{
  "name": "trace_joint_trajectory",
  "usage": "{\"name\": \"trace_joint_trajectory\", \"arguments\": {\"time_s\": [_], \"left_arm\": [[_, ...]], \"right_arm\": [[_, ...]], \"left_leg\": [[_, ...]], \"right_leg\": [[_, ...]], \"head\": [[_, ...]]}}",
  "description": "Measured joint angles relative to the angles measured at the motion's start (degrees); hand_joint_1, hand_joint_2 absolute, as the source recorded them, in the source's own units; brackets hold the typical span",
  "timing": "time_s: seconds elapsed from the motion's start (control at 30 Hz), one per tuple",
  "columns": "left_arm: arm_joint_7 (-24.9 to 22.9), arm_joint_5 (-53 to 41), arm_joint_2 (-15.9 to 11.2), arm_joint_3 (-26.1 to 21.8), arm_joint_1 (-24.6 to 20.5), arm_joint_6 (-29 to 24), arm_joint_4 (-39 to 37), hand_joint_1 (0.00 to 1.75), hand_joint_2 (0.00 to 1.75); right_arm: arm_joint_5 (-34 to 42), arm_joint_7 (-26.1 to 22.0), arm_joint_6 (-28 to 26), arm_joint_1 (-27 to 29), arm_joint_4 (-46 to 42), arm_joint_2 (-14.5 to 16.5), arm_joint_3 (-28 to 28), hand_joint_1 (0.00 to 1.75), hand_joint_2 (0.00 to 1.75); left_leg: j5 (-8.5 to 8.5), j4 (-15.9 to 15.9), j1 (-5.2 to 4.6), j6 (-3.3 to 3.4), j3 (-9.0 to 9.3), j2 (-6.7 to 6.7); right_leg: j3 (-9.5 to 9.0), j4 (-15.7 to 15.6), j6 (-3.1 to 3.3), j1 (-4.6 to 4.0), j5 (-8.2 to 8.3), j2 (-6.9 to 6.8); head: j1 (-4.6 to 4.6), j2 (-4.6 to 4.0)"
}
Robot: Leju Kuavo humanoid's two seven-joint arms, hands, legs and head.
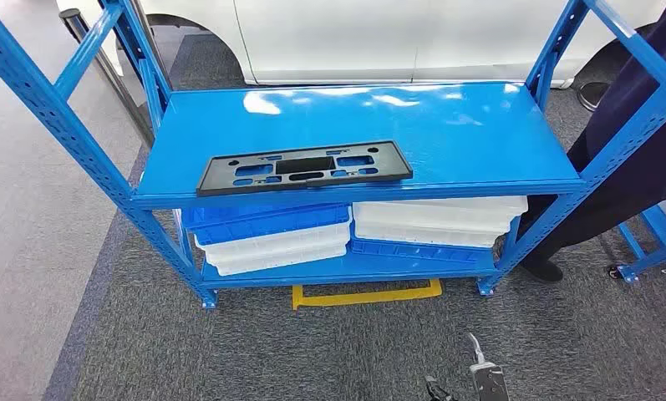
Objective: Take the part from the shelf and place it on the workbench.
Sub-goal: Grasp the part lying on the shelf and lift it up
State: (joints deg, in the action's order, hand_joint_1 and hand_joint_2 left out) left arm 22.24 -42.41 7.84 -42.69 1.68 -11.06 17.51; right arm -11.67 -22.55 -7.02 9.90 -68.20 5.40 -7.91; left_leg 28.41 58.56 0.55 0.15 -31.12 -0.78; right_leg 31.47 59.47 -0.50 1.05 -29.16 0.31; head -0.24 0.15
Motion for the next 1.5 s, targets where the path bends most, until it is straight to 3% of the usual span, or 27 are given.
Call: {"name": "trace_joint_trajectory", "arguments": {"time_s": [0.27,0.33,0.4,0.47,0.53,0.57,0.63,0.83,0.9,0.97,1.0,1.03,1.07,1.13,1.17,1.2,1.23,1.27,1.33,1.4,1.5], "left_arm": [[1.4,-3.5,0.2,-2.0,-0.1,0.0,-0.7,0.00,0.00],[1.8,-4.5,0.2,-2.6,-0.1,0.0,-0.8,0.00,0.00],[2.2,-5.6,0.3,-3.2,-0.1,0.0,-1.0,0.00,0.00],[2.5,-6.7,0.5,-3.7,-0.1,0.0,-1.2,0.00,0.00],[2.6,-7.7,0.6,-4.1,-0.2,0.0,-1.4,0.00,0.00],[2.6,-8.2,0.7,-4.3,-0.1,0.0,-1.5,0.00,0.00],[2.6,-8.8,0.7,-4.6,-0.1,0.0,-1.6,0.00,0.00],[2.6,-9.1,0.8,-4.7,-0.1,0.0,-1.7,0.00,0.00],[2.6,-9.6,0.9,-4.9,-0.1,0.0,-1.8,0.00,0.00],[2.6,-10.8,1.1,-5.3,-0.2,0.1,-2.0,0.00,0.00],[2.5,-11.3,1.1,-5.5,-0.2,0.1,-2.0,0.00,0.00],[2.5,-11.9,1.2,-5.7,-0.3,0.1,-2.1,0.00,0.00],[2.5,-12.2,1.2,-5.8,-0.3,0.1,-2.1,0.00,0.00],[2.5,-12.8,1.2,-5.8,-0.4,0.2,-2.1,0.00,0.00],[2.5,-13.1,1.2,-5.8,-0.3,0.2,-2.1,0.00,0.00],[2.5,-13.4,1.2,-5.9,-0.3,0.2,-2.1,0.00,0.00],[2.5,-13.7,1.2,-5.9,-0.3,0.2,-2.1,0.00,0.00],[2.5,-14.0,1.2,-5.9,-0.4,0.2,-2.1,0.00,0.00],[2.5,-14.6,1.1,-6.1,-0.6,0.3,-2.1,0.00,0.00],[2.5,-15.3,1.1,-6.3,-0.9,0.5,-2.1,0.00,0.00],[2.5,-16.1,1.1,-6.6,-1.0,0.9,-2.2,0.00,0.00]], "right_arm": [[0.0,-0.8,-0.3,2.1,-12.5,-1.5,8.3,0.00,1.75],[0.0,-0.8,-0.5,2.7,-16.2,-2.0,10.8,0.00,0.87],[-0.2,-0.5,-0.9,3.2,-19.8,-2.7,13.4,0.00,0.87],[-1.0,0.3,-1.5,3.6,-22.6,-3.7,15.9,0.00,1.75],[-2.5,1.7,-2.3,4.1,-24.8,-4.8,18.4,0.00,1.75],[-3.6,2.4,-2.8,4.3,-25.6,-5.2,19.5,0.00,1.75],[-5.6,3.6,-3.6,4.6,-26.6,-5.8,20.9,0.00,1.75],[-6.9,4.3,-4.3,4.6,-27.1,-6.1,21.5,0.00,1.75],[-9.6,5.4,-5.3,4.5,-27.9,-6.5,22.4,0.00,1.75],[-17.1,8.2,-8.1,4.1,-29.3,-7.4,25.0,0.00,1.75],[-20.9,9.6,-9.5,3.8,-29.9,-7.7,26.2,0.00,1.75],[-24.7,11.0,-10.9,3.5,-30.4,-7.9,27.3,0.00,1.75],[-27.0,11.7,-11.6,3.3,-30.6,-7.9,27.8,0.00,1.75],[-31.0,12.9,-12.8,2.9,-30.7,-7.9,28.4,0.00,1.75],[-33.1,13.5,-13.4,2.6,-30.7,-8.0,28.6,0.00,1.75],[-35.1,14.1,-14.0,2.2,-30.7,-8.0,28.9,0.00,1.75],[-37.1,14.6,-14.5,1.7,-30.7,-8.0,29.2,0.00,1.75],[-39.1,15.2,-15.2,1.2,-30.7,-8.0,29.6,0.00,1.75],[-43.0,16.3,-16.3,0.1,-30.7,-8.1,30.3,0.00,1.75],[-46.8,17.6,-17.3,-1.3,-30.6,-8.5,31.2,0.00,1.75],[-51.7,20.2,-18.4,-4.4,-30.2,-9.7,33.6,0.00,1.75]], "left_leg": [[0.16,0.3,-0.27,0.33,-0.11,0.00],[0.11,0.2,-0.37,0.63,-0.17,-0.01],[-0.43,-0.6,0.01,1.21,0.15,0.04],[-1.02,-1.5,0.43,1.77,0.47,0.22],[-1.15,-1.6,0.42,1.95,0.36,0.33],[-1.14,-1.6,0.42,1.93,0.30,0.32],[-1.08,-1.5,0.45,1.84,0.32,0.27],[-1.01,-1.5,0.50,1.72,0.40,0.21],[-0.66,-1.2,0.61,1.17,0.48,0.03],[-0.08,-0.5,0.72,-0.31,0.33,-0.16],[0.72,0.5,0.74,-0.93,-0.19,-0.07],[2.05,2.7,0.77,-1.46,-1.20,0.05],[3.90,6.0,0.81,-1.63,-2.71,0.21],[7.01,13.5,0.79,-1.73,-6.31,0.33],[7.26,15.5,0.78,-1.68,-7.30,0.34],[6.41,15.4,0.75,-1.52,-7.33,0.34],[4.57,13.0,0.67,-1.24,-6.27,0.35],[2.34,9.1,0.54,-0.81,-4.51,0.37],[-0.29,2.3,0.13,-0.04,-1.40,0.53],[-0.48,0.0,-0.25,0.28,-0.60,0.61],[-1.17,-1.1,0.02,0.84,-0.36,0.63]], "right_leg": [[0.00,-0.1,-0.26,0.44,0.09,0.01],[-0.05,-0.2,-0.56,0.53,0.22,0.01],[-0.03,0.0,-0.88,0.47,-0.10,0.00],[1.44,3.3,-0.98,0.36,-2.50,-0.01],[4.82,10.4,-1.07,0.39,-6.17,-0.02],[6.33,13.4,-1.17,0.42,-7.16,-0.03],[7.44,15.5,-1.29,0.51,-6.87,-0.05],[6.73,13.9,-1.32,0.62,-5.29,-0.07],[3.49,7.2,-1.22,0.78,-2.13,0.00],[0.68,0.8,0.03,0.55,0.35,0.07],[0.55,0.2,0.87,0.40,0.22,0.03],[0.66,0.0,1.65,0.24,0.42,-0.09],[0.64,-0.1,2.03,0.23,0.51,-0.27],[0.69,-0.1,2.32,-0.06,0.47,-0.55],[0.66,-0.1,2.39,-0.23,0.43,-0.65],[0.59,-0.1,2.43,-0.38,0.40,-0.69],[0.47,-0.1,2.46,-0.50,0.37,-0.69],[0.34,-0.1,2.46,-0.59,0.32,-0.68],[0.30,0.0,2.24,-0.82,0.23,-0.69],[0.56,0.0,1.70,-0.84,0.32,-0.72],[0.81,0.5,0.72,-0.70,-0.12,-0.66]], "head": [[0.00,0.00],[0.00,0.00],[0.02,0.00],[0.06,0.00],[0.07,0.00],[0.07,0.00],[0.07,0.00],[0.07,0.00],[0.07,0.00],[0.04,0.00],[0.03,0.00],[0.01,0.00],[0.01,0.00],[0.01,0.00],[0.01,0.00],[0.01,0.00],[0.01,0.00],[0.01,0.00],[0.02,0.00],[0.03,0.00],[0.04,0.00]]}}
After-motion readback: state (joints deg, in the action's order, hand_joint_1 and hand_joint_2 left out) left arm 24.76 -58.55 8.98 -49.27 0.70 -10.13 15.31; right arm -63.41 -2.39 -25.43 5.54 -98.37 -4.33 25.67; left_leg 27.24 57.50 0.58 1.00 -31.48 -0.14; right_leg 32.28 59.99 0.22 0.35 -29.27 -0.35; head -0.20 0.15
